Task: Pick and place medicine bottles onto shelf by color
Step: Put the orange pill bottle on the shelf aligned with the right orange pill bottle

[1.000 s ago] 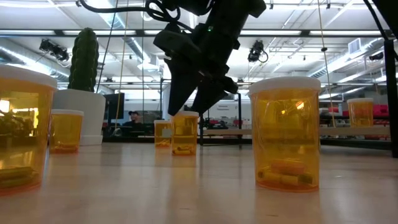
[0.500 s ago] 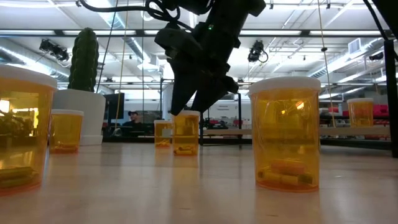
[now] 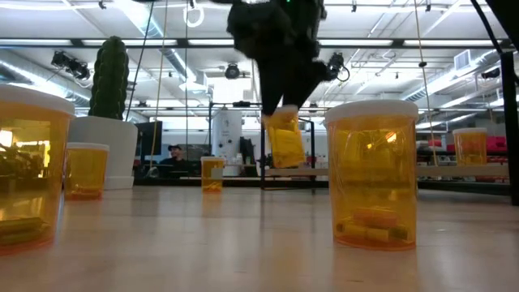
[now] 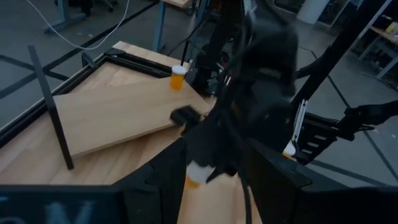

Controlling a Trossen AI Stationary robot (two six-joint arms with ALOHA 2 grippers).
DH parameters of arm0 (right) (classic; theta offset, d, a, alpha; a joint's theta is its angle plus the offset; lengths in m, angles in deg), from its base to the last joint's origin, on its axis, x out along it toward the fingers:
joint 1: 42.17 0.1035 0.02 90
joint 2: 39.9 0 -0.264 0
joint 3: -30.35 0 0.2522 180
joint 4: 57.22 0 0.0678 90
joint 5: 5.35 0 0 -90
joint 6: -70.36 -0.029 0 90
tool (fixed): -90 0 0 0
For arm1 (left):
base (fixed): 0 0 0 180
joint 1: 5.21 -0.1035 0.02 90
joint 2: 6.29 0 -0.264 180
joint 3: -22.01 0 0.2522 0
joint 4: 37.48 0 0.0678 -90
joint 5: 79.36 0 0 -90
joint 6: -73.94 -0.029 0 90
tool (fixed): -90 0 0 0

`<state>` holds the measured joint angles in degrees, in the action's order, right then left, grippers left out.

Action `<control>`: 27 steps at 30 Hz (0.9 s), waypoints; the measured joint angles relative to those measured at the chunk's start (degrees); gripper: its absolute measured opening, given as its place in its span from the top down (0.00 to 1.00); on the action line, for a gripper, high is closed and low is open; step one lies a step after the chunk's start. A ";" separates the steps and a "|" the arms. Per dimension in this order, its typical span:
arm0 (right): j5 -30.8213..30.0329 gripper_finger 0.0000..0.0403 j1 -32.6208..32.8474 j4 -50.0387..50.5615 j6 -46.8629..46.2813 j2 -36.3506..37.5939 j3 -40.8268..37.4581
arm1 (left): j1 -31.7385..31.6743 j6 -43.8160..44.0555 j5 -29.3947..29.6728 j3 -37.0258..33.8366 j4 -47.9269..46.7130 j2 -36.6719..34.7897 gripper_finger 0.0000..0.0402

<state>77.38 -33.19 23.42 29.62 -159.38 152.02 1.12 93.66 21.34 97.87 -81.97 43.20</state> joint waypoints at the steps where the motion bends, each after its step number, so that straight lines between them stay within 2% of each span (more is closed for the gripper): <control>1: -0.02 0.44 0.00 2.66 -0.68 0.00 1.57 | 0.00 0.00 0.00 0.00 -0.46 -0.02 0.58; 9: -2.32 0.44 0.22 17.54 -4.29 0.07 11.14 | 0.00 0.65 -0.02 0.00 -5.27 -0.09 0.58; 14: -2.62 0.44 0.22 20.45 -7.99 3.65 11.02 | 0.00 2.98 -0.02 -0.02 -10.45 -0.31 0.58; 17: -5.26 0.44 0.23 21.19 -11.87 7.67 9.89 | 0.00 3.63 -0.02 -0.02 -13.25 -0.82 0.58; 22: -8.75 0.44 0.13 22.71 -16.60 16.47 3.12 | 0.00 2.58 -0.01 -0.02 -14.53 -1.43 0.58; 27: -8.80 0.44 0.31 20.15 -22.72 26.95 -11.02 | -0.04 2.11 -0.01 -0.02 -14.42 -1.66 0.58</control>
<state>68.58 -32.88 43.58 6.90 -132.43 141.01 1.07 95.77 21.33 97.85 -96.39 41.54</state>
